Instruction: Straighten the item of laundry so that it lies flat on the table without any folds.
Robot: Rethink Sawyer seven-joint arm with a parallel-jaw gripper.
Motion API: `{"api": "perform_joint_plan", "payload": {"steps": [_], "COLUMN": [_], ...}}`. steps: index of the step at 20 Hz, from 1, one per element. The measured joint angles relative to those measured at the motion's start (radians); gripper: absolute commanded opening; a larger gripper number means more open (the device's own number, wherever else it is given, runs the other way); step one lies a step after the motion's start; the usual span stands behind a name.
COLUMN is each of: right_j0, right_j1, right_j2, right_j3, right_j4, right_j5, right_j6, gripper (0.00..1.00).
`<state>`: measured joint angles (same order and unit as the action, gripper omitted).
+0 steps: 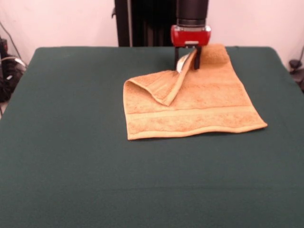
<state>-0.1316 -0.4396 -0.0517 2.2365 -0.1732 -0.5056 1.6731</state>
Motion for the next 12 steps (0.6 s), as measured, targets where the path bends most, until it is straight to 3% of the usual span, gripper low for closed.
{"api": "perform_joint_plan", "payload": {"steps": [12], "right_j0": [-0.044], "right_j1": [-0.228], "right_j2": [0.056], "right_j3": [0.048], "right_j4": [0.011], "right_j5": [0.239], "right_j6": [0.000], "gripper": [1.00]}}
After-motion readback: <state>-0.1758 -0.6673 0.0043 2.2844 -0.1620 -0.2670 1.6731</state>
